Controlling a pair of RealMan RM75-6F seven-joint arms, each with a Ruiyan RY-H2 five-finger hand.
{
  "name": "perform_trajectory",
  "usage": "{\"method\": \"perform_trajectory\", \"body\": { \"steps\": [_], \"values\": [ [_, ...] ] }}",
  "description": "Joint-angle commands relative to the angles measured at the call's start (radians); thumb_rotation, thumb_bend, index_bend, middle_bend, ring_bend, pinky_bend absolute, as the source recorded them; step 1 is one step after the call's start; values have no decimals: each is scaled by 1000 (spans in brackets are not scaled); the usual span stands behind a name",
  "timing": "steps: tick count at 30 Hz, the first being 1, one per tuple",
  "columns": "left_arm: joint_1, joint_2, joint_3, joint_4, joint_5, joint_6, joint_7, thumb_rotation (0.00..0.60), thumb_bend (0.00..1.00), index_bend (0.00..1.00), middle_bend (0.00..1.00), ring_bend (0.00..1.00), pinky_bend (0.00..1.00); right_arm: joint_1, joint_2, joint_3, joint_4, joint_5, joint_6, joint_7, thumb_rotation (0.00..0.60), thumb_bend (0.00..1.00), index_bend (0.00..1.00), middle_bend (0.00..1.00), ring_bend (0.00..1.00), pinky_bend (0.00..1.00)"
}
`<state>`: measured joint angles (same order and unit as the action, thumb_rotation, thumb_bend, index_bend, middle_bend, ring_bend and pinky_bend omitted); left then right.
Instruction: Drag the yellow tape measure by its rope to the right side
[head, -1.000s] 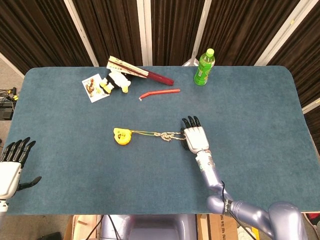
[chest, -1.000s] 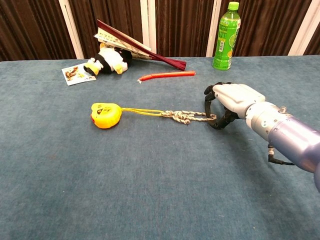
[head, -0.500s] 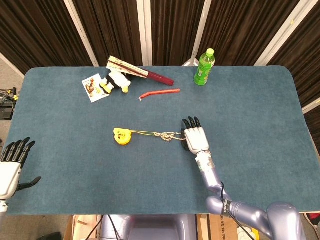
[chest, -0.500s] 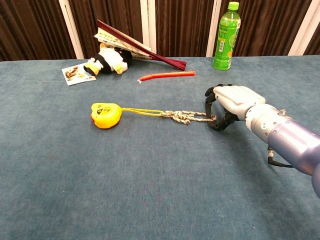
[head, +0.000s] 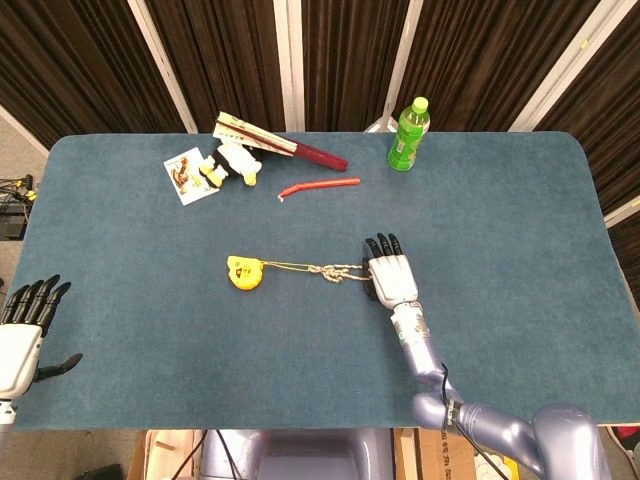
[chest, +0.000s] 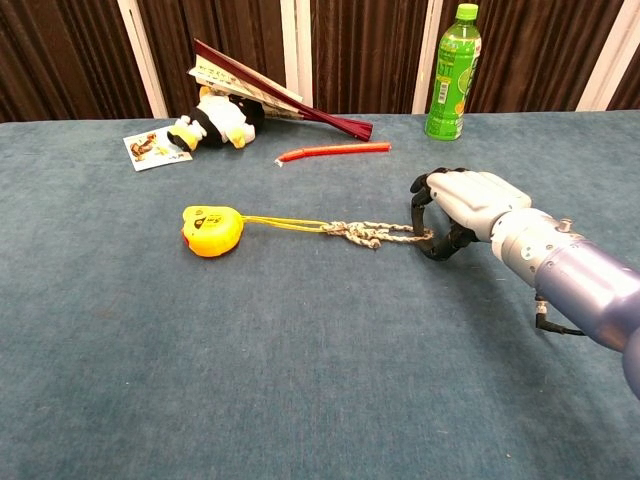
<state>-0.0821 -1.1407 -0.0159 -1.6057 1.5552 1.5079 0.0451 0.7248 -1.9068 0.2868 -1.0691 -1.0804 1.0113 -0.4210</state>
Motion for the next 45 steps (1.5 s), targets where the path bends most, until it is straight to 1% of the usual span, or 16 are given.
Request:
{"method": "perform_trajectory", "body": {
  "steps": [1, 9, 16, 26, 31, 39, 45],
  "values": [
    [0, 0, 0, -1, -1, -1, -1, 600, 0, 0, 0, 0, 0, 0, -1, -1, 1, 1, -1, -2, 600, 465, 592, 172, 18, 58],
    [1, 1, 0, 0, -2, 1, -2, 600, 0, 0, 0, 0, 0, -3, 7, -2, -12, -6, 14, 0, 600, 466, 613, 175, 19, 61],
    [2, 2, 0, 1, 4, 8, -2, 600, 0, 0, 0, 0, 0, -17, 45, -2, -64, -21, 48, -7, 600, 465, 627, 175, 19, 61],
    [4, 2, 5, 1, 20, 19, 0, 600, 0, 0, 0, 0, 0, -68, 169, -22, -222, -57, 114, -27, 600, 466, 653, 175, 19, 61],
    [5, 1, 6, -1, 27, 24, 3, 600, 0, 0, 0, 0, 0, -93, 228, -30, -281, -64, 135, -28, 600, 466, 653, 175, 19, 61],
    [7, 1, 10, -7, 41, 31, 10, 600, 0, 0, 0, 0, 0, -125, 305, -23, -320, -46, 153, -20, 600, 465, 653, 175, 19, 61],
    [6, -2, 11, -6, 51, 36, 17, 600, 0, 0, 0, 0, 0, -143, 350, -14, -309, -25, 158, -9, 600, 465, 653, 175, 19, 61]
  ]
}}
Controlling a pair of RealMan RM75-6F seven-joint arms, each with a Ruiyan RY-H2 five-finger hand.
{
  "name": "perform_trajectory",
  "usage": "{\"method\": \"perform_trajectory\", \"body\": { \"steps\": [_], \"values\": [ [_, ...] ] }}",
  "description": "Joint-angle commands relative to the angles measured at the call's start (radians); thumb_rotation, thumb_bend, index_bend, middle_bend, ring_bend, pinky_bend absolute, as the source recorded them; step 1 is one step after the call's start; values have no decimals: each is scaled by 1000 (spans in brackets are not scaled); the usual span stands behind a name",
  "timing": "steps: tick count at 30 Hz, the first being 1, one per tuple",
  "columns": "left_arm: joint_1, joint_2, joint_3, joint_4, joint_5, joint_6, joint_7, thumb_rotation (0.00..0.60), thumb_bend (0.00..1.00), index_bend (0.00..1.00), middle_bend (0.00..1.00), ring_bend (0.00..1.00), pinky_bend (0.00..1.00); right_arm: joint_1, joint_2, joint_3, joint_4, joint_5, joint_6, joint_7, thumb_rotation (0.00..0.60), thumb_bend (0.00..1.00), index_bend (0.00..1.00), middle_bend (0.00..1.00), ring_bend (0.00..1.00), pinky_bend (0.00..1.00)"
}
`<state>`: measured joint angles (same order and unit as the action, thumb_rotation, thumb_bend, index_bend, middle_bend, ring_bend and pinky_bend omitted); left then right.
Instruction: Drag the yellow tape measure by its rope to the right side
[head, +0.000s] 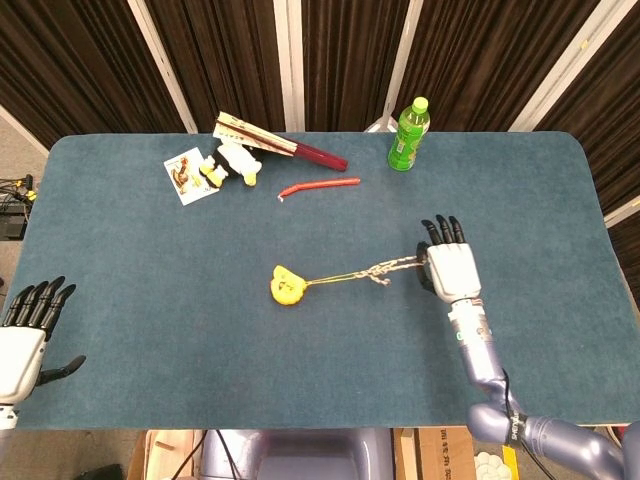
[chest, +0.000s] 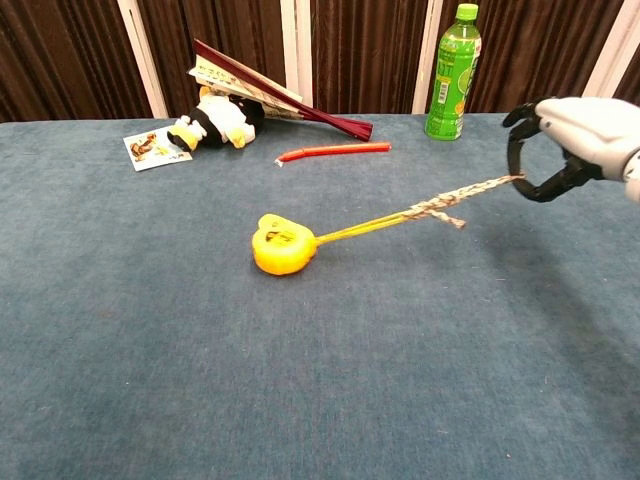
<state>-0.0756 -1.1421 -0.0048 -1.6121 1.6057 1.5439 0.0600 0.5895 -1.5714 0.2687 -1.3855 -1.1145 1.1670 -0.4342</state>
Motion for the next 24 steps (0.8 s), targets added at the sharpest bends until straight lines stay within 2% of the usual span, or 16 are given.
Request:
{"method": "perform_trajectory", "body": {
  "steps": [1, 24],
  "values": [
    [0, -1, 0, 1, 1, 0, 3, 600, 0, 0, 0, 0, 0, -9, 21, 5, 10, 12, 1, 7, 600, 465, 653, 175, 19, 61],
    [3, -8, 2, -3, 4, 5, 33, 600, 0, 0, 0, 0, 0, -41, 160, 67, 195, 109, -37, 75, 600, 466, 657, 175, 27, 61]
  ]
}}
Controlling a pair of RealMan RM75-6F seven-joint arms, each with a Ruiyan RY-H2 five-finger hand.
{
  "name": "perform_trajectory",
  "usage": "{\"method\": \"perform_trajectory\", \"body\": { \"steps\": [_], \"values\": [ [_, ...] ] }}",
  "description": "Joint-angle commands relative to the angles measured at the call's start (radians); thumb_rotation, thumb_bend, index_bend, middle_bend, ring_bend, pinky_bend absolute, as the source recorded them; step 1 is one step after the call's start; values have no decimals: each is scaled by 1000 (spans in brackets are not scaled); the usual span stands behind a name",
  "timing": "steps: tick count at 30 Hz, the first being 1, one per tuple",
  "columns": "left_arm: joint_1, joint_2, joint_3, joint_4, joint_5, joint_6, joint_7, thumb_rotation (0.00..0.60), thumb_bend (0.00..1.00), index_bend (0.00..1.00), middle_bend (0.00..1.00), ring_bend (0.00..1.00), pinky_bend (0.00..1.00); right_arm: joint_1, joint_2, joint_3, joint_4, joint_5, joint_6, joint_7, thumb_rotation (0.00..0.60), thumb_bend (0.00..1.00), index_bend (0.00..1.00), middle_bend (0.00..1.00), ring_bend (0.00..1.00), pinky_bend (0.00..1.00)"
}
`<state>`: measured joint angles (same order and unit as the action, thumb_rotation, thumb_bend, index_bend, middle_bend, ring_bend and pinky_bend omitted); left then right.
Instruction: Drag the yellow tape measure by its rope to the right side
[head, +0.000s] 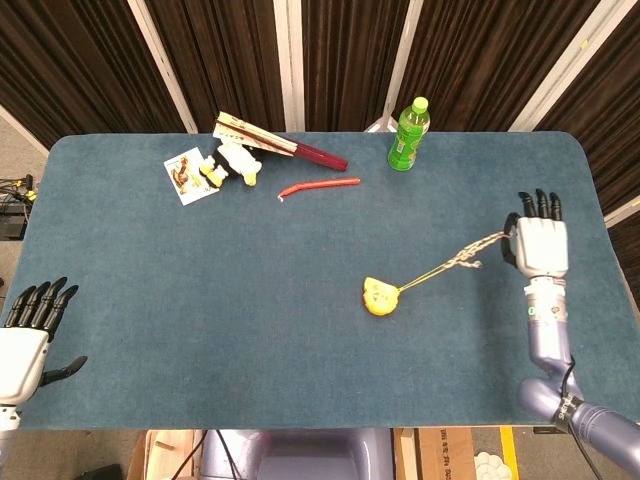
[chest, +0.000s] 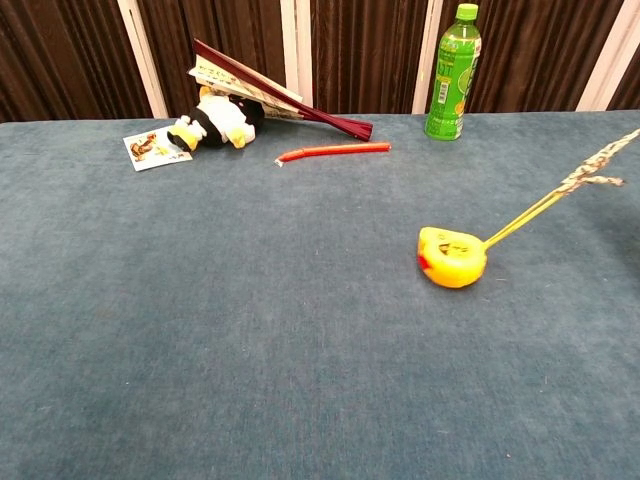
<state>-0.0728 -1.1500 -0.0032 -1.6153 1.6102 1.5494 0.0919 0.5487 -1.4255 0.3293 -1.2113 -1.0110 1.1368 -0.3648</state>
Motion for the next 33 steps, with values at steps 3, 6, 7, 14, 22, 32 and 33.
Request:
{"method": "perform_trajectory", "body": {
  "steps": [3, 6, 7, 14, 22, 32, 33],
  "values": [
    [-1, -1, 0, 0, 0, -2, 4, 600, 0, 0, 0, 0, 0, 3, 30, 16, 47, 13, -12, 9, 600, 465, 659, 175, 30, 61],
    [-1, -2, 0, 1, 1, -2, 6, 600, 0, 0, 0, 0, 0, 7, 49, 31, 74, 23, -16, 12, 600, 465, 659, 175, 30, 61],
    [-1, -2, 0, 1, 1, -2, 6, 600, 0, 0, 0, 0, 0, 8, 53, 34, 79, 25, -16, 12, 600, 465, 659, 175, 30, 61],
    [0, -4, -1, 2, 4, 3, 10, 600, 0, 0, 0, 0, 0, 17, 90, 68, 150, 66, -35, 14, 600, 466, 659, 175, 30, 61],
    [1, -5, 0, 4, 10, 8, 12, 600, 0, 0, 0, 0, 0, 21, 115, 105, 204, 119, -42, 10, 600, 465, 659, 175, 30, 61],
    [1, -6, 1, 4, 16, 10, 16, 600, 0, 0, 0, 0, 0, 1, 114, 84, 199, 158, -73, -5, 600, 465, 529, 168, 30, 61],
    [1, -6, 1, 4, 16, 11, 16, 600, 0, 0, 0, 0, 0, -2, 112, 79, 196, 159, -77, -8, 600, 466, 421, 148, 26, 61]
  ]
}}
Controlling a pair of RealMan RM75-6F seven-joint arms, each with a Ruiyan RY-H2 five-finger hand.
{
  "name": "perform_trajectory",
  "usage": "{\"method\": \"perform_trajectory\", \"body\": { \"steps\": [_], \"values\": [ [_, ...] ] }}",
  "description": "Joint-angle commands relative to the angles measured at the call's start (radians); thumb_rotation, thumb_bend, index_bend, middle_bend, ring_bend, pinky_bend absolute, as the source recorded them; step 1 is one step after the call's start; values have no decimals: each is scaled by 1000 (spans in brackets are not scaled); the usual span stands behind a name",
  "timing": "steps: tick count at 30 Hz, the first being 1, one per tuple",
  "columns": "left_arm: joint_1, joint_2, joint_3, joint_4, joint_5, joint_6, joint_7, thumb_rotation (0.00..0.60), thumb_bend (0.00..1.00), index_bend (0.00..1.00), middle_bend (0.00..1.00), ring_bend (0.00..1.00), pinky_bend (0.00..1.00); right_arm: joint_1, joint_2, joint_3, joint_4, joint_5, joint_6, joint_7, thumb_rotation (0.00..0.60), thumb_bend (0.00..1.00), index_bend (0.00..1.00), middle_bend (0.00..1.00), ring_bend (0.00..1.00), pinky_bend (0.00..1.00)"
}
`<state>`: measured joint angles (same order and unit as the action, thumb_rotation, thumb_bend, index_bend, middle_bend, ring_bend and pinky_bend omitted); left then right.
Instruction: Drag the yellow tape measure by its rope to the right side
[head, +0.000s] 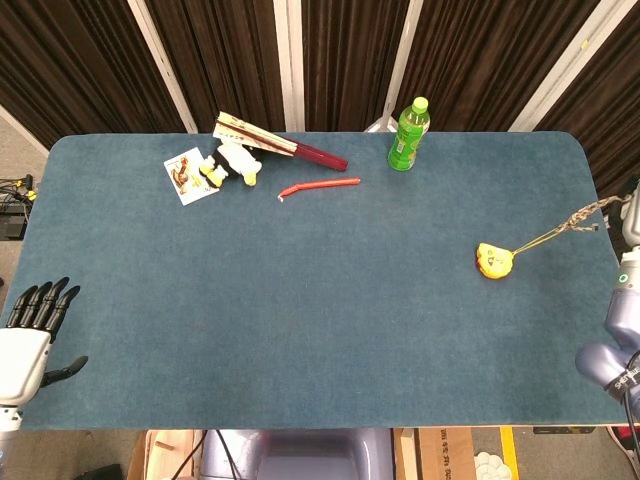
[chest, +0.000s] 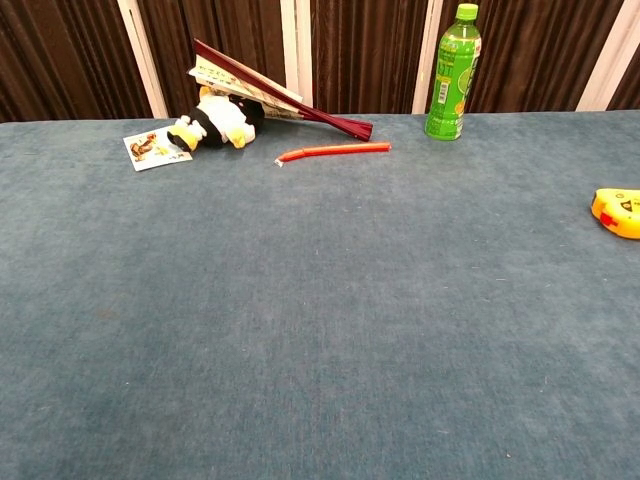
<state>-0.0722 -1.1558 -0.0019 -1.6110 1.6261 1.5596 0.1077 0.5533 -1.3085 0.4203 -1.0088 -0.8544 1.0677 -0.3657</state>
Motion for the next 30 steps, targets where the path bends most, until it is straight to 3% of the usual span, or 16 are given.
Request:
{"method": "perform_trajectory", "body": {
  "steps": [1, 4, 6, 14, 19, 25, 30],
  "values": [
    [0, 0, 0, 0, 1, 1, 1, 600, 0, 0, 0, 0, 0, -9, -6, -17, -9, 4, -11, -12, 600, 466, 299, 118, 18, 61],
    [1, 0, 0, 0, 2, 2, 0, 600, 0, 0, 0, 0, 0, -13, -5, -28, -25, 8, -17, -23, 600, 467, 43, 37, 1, 61],
    [1, 0, 0, 0, 2, 3, 0, 600, 0, 0, 0, 0, 0, -14, -5, -31, -41, 14, -18, -32, 600, 467, 0, 7, 0, 61],
    [2, 2, 1, 2, 3, 4, -4, 600, 0, 0, 0, 0, 0, -40, 26, -44, -156, 8, 3, -23, 600, 433, 0, 0, 0, 61],
    [4, 4, 2, 3, 7, 9, -7, 600, 0, 0, 0, 0, 0, -97, 76, -68, -306, -64, 57, 57, 600, 432, 0, 0, 0, 48],
    [6, 6, 6, 4, 14, 14, -12, 600, 0, 0, 0, 0, 0, -225, 158, -137, -538, -214, 169, 216, 600, 429, 0, 0, 0, 11],
    [10, 6, 8, 10, 26, 26, -12, 600, 0, 0, 0, 0, 0, -353, 235, -254, -703, -426, 304, 312, 600, 428, 0, 0, 0, 11]
  ]
}}
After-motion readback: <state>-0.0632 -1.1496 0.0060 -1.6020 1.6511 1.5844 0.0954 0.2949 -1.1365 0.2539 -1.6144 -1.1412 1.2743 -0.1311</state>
